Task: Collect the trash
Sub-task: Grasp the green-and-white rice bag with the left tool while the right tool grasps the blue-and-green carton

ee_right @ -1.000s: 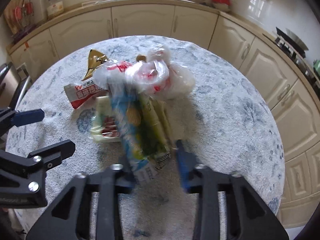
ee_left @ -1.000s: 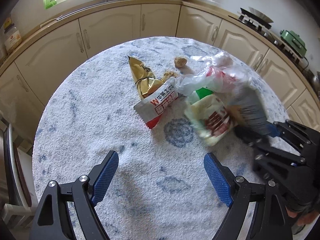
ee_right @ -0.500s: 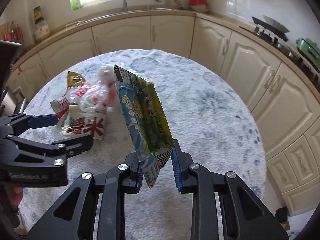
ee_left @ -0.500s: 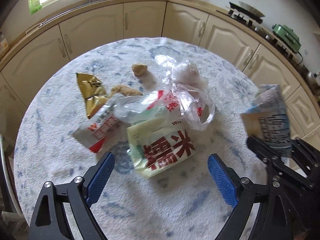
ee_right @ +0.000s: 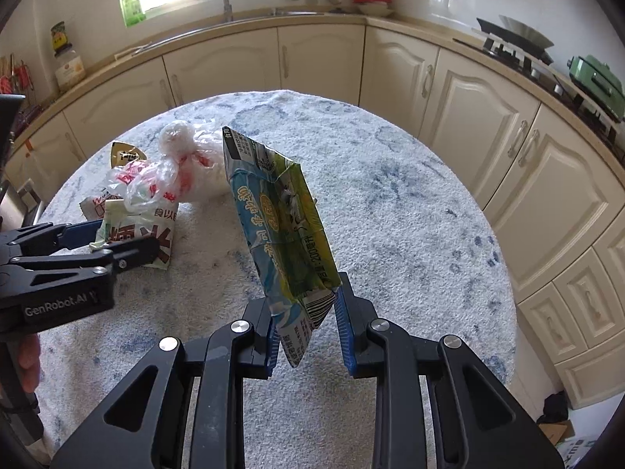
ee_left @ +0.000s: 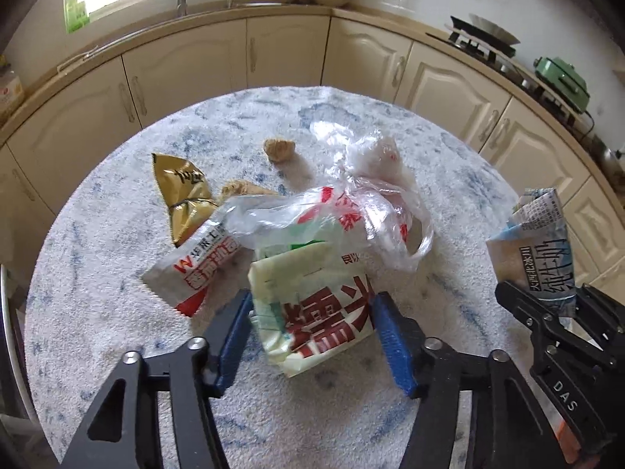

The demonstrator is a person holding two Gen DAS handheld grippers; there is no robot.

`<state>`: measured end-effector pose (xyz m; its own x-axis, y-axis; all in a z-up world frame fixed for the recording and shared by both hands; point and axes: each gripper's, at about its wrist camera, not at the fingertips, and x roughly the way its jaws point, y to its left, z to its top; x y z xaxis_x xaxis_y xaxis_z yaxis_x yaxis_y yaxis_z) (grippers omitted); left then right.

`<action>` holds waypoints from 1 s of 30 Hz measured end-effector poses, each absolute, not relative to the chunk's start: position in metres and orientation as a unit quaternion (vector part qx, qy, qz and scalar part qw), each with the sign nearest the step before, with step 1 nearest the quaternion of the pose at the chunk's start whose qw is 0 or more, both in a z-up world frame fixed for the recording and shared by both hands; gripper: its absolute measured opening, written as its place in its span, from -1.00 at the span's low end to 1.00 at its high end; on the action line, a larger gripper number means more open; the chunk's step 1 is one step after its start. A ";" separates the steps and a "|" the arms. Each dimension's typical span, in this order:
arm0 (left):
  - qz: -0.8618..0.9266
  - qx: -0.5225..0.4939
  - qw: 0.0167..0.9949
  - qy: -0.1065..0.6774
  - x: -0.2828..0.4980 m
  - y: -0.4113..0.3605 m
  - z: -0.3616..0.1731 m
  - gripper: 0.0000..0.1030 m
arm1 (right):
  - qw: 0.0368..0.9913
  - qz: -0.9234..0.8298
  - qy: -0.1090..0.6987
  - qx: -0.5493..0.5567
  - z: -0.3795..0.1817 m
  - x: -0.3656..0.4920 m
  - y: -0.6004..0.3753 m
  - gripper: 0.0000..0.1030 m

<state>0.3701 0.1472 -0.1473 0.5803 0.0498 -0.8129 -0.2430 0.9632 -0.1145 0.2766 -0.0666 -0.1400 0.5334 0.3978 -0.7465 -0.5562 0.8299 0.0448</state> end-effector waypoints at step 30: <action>0.086 -0.073 0.871 0.479 0.370 0.132 -0.153 0.41 | 0.871 0.265 0.405 -0.082 -0.137 0.263 -0.082 -0.51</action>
<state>0.3697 0.1323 -0.1529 0.5261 0.0802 -0.8466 -0.2194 0.9746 -0.0440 0.2628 -0.0822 -0.1370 0.5316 0.3948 -0.7494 -0.5280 0.8463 0.0713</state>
